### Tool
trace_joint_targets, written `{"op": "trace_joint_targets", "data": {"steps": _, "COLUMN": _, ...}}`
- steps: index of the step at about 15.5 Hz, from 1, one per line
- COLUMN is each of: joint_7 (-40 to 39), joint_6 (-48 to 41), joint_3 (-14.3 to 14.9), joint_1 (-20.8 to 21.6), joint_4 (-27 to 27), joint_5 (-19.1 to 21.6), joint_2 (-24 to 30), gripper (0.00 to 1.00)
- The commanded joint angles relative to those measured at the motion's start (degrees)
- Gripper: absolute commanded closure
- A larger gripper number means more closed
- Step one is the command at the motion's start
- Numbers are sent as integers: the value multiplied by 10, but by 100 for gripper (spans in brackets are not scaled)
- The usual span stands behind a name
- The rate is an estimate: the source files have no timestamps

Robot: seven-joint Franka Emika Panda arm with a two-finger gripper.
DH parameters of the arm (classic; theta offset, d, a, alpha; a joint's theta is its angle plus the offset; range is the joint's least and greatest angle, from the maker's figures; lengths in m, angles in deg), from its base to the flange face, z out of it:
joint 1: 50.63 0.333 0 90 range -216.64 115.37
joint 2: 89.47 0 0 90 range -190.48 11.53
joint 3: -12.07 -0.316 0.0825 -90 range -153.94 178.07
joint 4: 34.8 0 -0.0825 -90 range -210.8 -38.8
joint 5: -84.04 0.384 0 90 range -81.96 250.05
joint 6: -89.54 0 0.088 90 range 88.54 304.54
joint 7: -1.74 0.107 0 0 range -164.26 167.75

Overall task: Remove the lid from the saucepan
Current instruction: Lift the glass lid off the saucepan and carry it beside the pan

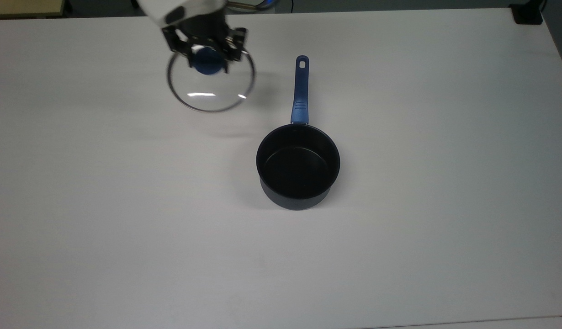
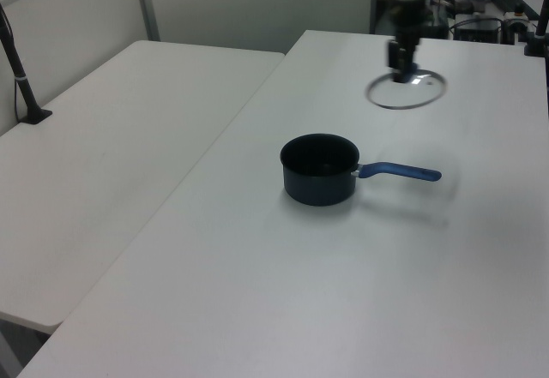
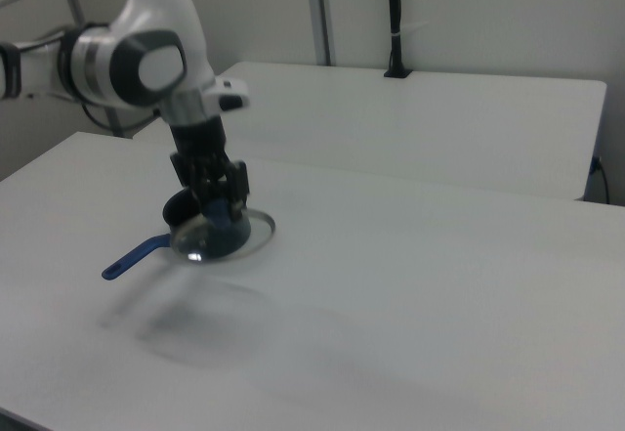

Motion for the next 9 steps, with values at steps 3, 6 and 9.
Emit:
{"op": "trace_joint_targets", "data": {"steps": 3, "joint_7": -216, "joint_6": 120, "joint_3": 2, "joint_1": -101, "joint_4": -170, "joint_5": 11, "joint_2": 59, "gripper": 53}}
{"op": "trace_joint_targets", "data": {"steps": 6, "joint_7": -280, "joint_6": 208, "joint_3": 2, "joint_1": -124, "joint_4": -220, "joint_5": 12, "joint_2": 46, "gripper": 52}}
{"op": "trace_joint_targets", "data": {"steps": 9, "joint_7": -285, "joint_6": 299, "joint_3": 2, "joint_1": -125, "joint_4": -262, "joint_5": 14, "joint_2": 19, "gripper": 52}}
